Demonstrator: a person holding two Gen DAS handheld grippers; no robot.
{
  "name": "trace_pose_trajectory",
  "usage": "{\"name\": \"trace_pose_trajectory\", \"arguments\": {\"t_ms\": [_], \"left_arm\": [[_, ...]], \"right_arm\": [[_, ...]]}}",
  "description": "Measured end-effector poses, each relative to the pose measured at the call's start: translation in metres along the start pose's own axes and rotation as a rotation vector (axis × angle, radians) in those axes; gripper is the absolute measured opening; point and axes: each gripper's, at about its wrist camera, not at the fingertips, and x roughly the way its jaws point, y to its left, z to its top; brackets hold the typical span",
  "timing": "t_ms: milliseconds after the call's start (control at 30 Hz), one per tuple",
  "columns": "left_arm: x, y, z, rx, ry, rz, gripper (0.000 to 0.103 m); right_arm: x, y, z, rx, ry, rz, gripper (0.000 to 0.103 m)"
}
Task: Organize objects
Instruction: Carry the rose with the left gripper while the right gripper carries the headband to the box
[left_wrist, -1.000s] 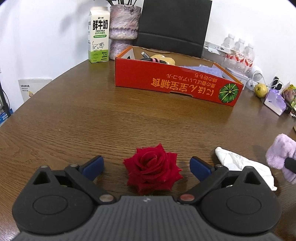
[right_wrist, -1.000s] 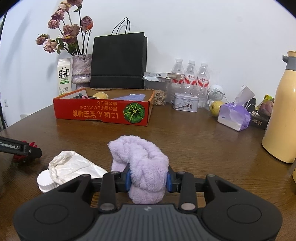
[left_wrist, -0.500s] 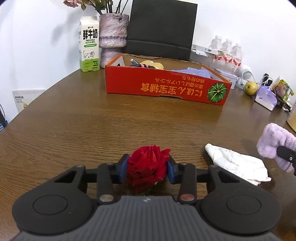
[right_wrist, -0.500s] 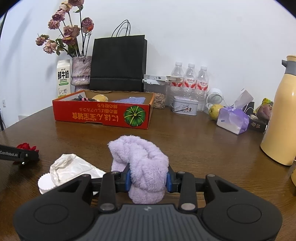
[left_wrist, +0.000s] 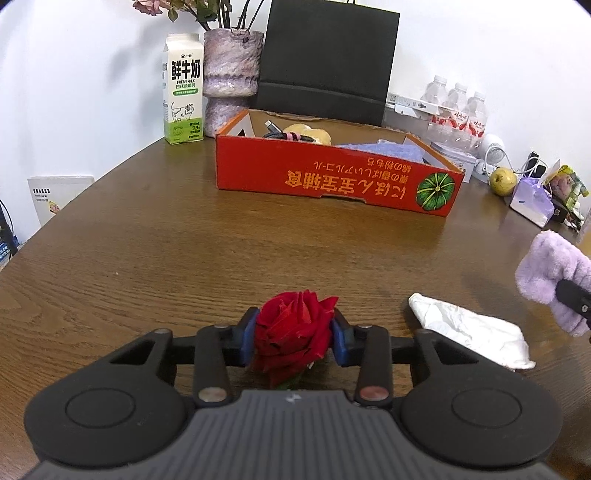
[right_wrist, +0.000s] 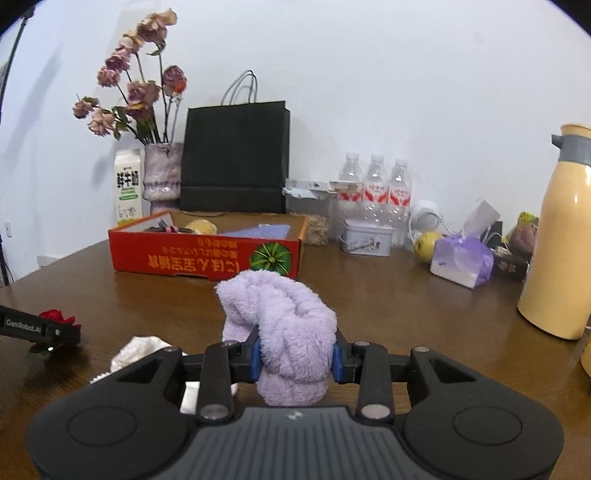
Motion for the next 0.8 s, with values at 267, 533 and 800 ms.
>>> {"name": "trace_pose_trajectory", "arguments": {"t_ms": [267,533,800], "left_arm": [[-0.008,0.002,0.013,-0.002,-0.028,-0.017,0.04],[-0.015,0.0,0.034,0.001,-0.07,-0.037,0.039],[-0.014,-0.006,0.055,0.006,-0.108,-0.051,0.039]], "right_arm": [[0.001,0.01,0.013,0.008,-0.022,0.025,0.033],[0.006,0.021,0.032,0.015,-0.057,0.055,0.033],[0.015,0.034,0.051,0.006,-0.091,0.087,0.033]]}}
